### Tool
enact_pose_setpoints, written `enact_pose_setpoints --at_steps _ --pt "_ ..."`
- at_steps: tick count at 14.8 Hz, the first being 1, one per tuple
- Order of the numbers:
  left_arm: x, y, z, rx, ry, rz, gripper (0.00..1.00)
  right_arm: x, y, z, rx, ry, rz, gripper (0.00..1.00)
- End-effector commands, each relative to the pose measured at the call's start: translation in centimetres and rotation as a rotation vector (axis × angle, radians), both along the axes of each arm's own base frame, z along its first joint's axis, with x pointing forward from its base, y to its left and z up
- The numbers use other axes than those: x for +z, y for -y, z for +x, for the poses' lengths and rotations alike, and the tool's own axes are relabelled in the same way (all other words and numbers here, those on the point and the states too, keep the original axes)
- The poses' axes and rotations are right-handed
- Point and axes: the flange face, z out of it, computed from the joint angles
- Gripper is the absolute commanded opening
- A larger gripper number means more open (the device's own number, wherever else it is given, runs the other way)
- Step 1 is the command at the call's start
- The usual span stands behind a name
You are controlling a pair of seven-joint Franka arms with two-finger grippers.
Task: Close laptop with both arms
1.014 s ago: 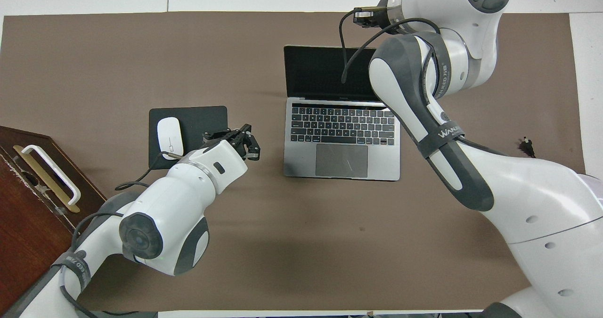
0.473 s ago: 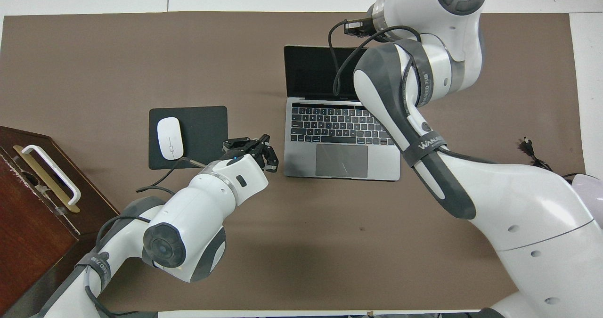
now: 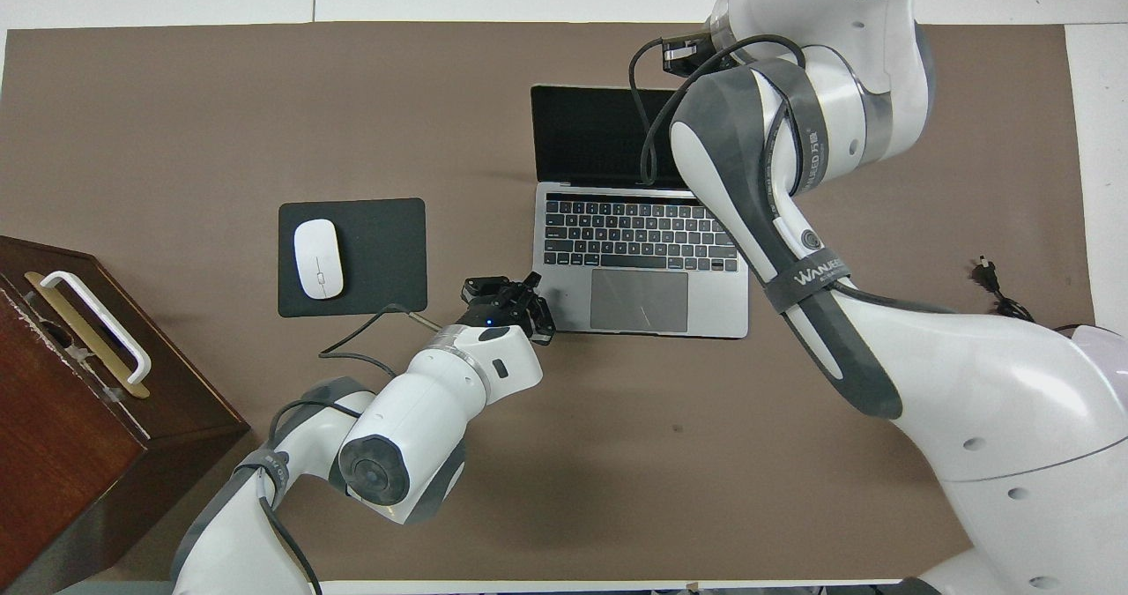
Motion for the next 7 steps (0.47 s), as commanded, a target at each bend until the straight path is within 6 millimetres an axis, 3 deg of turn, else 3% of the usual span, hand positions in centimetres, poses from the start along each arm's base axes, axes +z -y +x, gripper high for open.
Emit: enact_pose_setpoints --at_steps 1,7 --pt "-1.3 0.5 -0.7 -0.030 0.036 0.006 0.00 0.5 0.1 -0.1 -0.010 0.000 -0.018 0.00" --pt "-2.8 0.6 -1.0 -0.070 0.036 0.048 0.00 0.5 0.1 -0.1 -0.010 0.001 -0.018 0.00"
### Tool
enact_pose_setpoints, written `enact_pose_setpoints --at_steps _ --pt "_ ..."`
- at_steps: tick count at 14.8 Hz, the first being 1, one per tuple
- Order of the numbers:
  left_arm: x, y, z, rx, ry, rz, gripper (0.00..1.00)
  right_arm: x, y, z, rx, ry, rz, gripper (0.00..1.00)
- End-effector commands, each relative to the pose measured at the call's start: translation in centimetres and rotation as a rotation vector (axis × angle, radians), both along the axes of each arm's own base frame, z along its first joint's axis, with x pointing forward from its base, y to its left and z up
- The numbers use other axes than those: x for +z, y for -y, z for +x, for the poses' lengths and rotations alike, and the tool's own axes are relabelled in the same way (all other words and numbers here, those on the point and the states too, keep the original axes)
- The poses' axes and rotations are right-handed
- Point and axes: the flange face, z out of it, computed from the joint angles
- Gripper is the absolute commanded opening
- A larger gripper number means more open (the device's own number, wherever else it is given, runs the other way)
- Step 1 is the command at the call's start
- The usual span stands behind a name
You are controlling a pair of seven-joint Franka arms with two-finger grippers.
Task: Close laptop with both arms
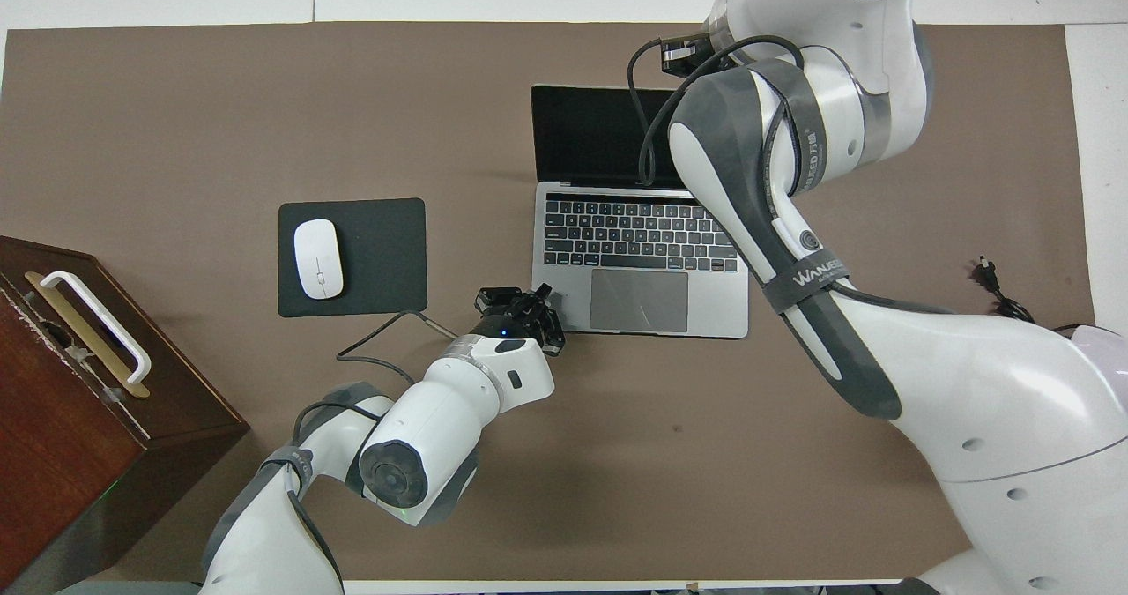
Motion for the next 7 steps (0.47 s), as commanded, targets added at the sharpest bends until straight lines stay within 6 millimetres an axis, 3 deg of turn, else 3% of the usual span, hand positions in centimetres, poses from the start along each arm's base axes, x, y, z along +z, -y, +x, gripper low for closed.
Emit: enact_pose_setpoints --at_steps 1,7 --pt "-0.16 -0.13 -0.16 -0.032 0.032 0.020 0.00 0.50 0.16 -0.09 -0.010 0.002 -0.018 0.00" --pt "-0.83 -0.25 -0.29 -0.071 0.036 0.059 0.00 0.32 -0.13 -0.33 -0.010 -0.018 -0.011 0.00"
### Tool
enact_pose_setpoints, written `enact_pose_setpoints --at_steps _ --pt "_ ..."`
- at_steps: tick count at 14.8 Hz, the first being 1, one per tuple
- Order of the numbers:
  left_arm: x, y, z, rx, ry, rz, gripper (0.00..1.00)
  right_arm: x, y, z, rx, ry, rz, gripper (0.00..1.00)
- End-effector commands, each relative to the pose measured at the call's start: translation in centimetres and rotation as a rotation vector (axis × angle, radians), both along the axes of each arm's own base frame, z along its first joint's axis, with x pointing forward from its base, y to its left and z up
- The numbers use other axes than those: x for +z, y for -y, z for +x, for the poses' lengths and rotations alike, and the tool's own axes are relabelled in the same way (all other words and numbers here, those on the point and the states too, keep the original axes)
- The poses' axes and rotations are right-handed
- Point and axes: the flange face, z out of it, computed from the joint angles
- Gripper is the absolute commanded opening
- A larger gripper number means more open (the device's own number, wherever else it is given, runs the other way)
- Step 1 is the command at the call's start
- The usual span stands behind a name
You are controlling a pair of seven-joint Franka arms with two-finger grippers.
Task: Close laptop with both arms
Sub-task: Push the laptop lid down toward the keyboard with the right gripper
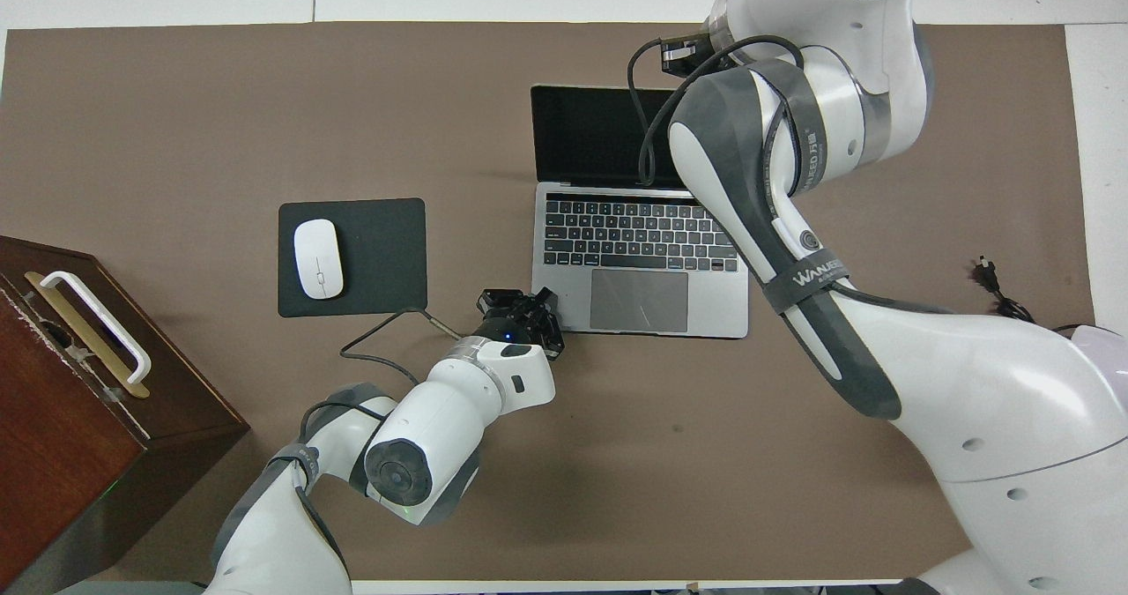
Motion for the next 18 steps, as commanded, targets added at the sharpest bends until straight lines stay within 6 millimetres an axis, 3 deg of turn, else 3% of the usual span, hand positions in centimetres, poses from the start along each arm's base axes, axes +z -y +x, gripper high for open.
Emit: enact_pose_setpoints --at_steps 1,10,18 --pt "-0.6 -0.2 -0.4 -0.027 0.014 0.025 0.00 0.2 -0.3 -0.5 -0.029 -0.030 -0.006 0.00" --pt "-2.2 -1.3 -1.6 -0.041 -0.011 0.063 0.00 1.4 -0.9 -2.4 -0.100 -0.156 0.085 0.00" --pt "-3.1 -2.2 -2.6 -0.043 -0.029 0.081 0.00 -0.3 -1.7 -4.2 -0.138 -0.253 0.116 0.00"
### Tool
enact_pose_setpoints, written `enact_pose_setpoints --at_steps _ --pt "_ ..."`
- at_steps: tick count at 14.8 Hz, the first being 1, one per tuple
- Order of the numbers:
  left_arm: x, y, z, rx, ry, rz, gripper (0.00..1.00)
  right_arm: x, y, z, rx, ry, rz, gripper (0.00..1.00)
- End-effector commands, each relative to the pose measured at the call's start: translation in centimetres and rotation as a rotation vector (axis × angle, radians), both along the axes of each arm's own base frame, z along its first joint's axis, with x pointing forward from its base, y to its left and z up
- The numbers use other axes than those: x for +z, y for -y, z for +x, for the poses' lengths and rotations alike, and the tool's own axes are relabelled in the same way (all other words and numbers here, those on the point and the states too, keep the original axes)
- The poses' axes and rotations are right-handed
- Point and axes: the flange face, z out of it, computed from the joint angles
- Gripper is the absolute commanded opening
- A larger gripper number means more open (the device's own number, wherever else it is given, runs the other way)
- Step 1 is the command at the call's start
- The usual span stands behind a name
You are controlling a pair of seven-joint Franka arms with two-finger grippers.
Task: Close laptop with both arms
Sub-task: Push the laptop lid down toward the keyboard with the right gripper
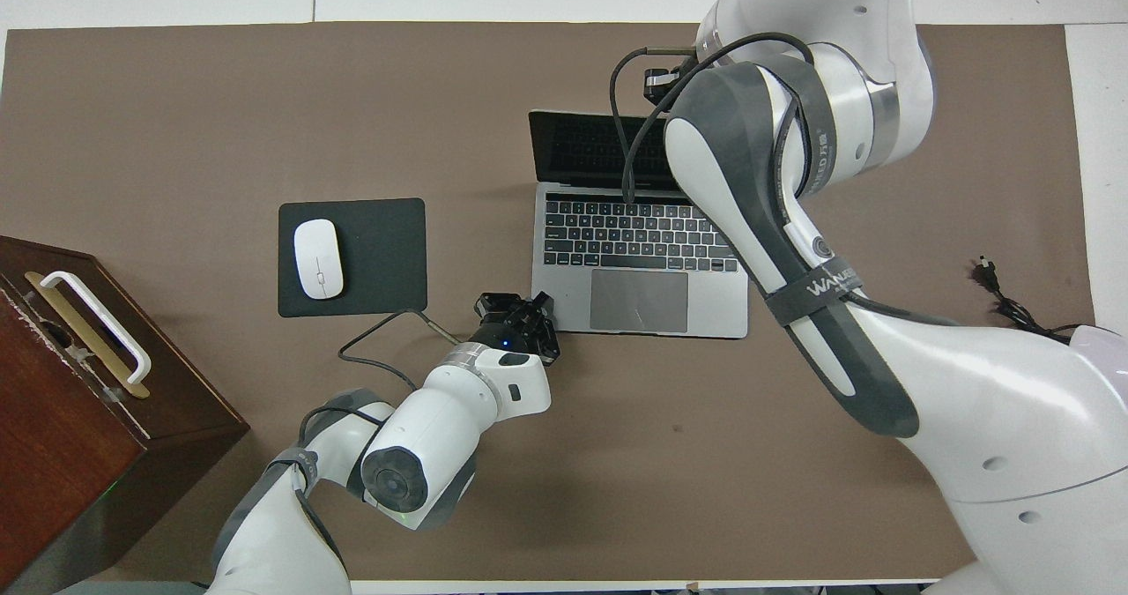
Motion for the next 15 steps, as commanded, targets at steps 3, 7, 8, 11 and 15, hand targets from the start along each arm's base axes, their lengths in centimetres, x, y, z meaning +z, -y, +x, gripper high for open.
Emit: enact_pose_setpoints --at_steps 3,7,8,11,15 --pt "-2.9 -1.9 -2.2 -0.013 -0.059 0.070 0.00 -1.1 -0.6 -3.2 -0.101 -0.133 0.050 0.00" --pt "-2.9 -1.9 -2.3 -0.017 -0.061 0.075 0.00 -2.7 -0.5 -5.5 -0.176 -0.257 0.138 0.00" --pt "-2.9 -1.9 -2.3 -0.017 -0.061 0.075 0.00 -3.2 -0.3 -6.0 -0.187 -0.283 0.154 0.00" --pt "-2.9 -1.9 -2.3 -0.018 -0.059 0.075 0.00 -4.0 -0.2 -7.1 -0.201 -0.327 0.180 0.00" --pt "-3.0 -1.9 -2.4 -0.018 -0.062 0.076 0.00 -5.3 -0.4 -7.8 -0.251 -0.367 0.193 0.00"
